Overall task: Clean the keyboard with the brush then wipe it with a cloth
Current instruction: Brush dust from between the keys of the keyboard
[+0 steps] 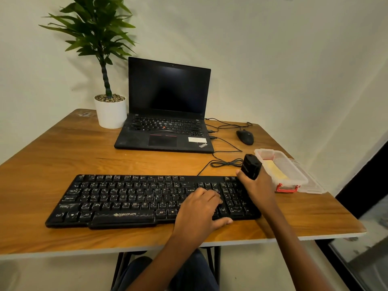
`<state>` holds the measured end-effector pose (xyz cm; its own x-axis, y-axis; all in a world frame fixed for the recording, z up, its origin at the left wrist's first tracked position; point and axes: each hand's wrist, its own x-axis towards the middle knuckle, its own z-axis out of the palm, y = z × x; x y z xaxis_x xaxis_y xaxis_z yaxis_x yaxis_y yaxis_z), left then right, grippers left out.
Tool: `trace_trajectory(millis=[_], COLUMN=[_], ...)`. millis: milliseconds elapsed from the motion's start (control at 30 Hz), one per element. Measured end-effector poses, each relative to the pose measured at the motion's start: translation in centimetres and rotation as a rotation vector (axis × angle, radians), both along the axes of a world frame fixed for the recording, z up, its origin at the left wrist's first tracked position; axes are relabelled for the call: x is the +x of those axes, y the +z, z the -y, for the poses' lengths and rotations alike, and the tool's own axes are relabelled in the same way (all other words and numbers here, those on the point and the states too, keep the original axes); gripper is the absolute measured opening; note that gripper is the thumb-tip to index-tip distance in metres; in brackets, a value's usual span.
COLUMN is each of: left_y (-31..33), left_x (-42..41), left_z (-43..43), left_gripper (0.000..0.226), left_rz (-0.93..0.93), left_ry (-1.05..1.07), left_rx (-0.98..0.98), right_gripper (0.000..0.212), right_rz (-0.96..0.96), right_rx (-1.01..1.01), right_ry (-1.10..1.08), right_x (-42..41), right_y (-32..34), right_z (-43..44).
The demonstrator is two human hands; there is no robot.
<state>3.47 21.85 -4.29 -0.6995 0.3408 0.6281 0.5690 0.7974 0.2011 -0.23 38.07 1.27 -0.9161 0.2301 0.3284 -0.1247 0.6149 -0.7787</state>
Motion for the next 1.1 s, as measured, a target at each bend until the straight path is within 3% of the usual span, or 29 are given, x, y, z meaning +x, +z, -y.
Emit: trace_trajectory(millis=[233,433,667,767,867,933,1100], left_y=[0.0,0.0,-0.1,0.0,0.0,0.0,0.0], left_x=[0.0,0.0,-0.1,-0.1,0.0,0.0,0.0], left_z=[0.0,0.1,0.0,0.0,0.0,0.0,0.0], left_gripper=[0.053,0.053,0.054,0.054,0.054,0.055,0.055], left_rz=[0.008,0.011,0.012,0.012,0.013,0.013,0.004], left_ry=[0.000,-0.005,-0.005,-0.002,0.004,0.001,0.007], left_rx=[0.010,-0.001,0.007,0.011,0.005,0.009,0.008], right_gripper=[0.014,0.021,0.014,0.011,0.024,0.012,0.015], right_rz=[0.082,-0.012,0.050,0.018,-0.037,-0.029,0.011], right_rx=[-0.264,0.019,-0.226,-0.182,-0.075,-0.164,-0.264], right_ry=[0.077,-0.018,0.061,-0.002,-0.027,0.022,0.031], right_x=[0.6,0.4,1.4,1.1,1.4,2.0,2.5], right_y=[-0.3,-0.1,-0.2,-0.1,-0.5,-0.6,-0.4], right_z=[-1.4,0.7,-1.2,-1.2,-0.1,0.2,-1.5])
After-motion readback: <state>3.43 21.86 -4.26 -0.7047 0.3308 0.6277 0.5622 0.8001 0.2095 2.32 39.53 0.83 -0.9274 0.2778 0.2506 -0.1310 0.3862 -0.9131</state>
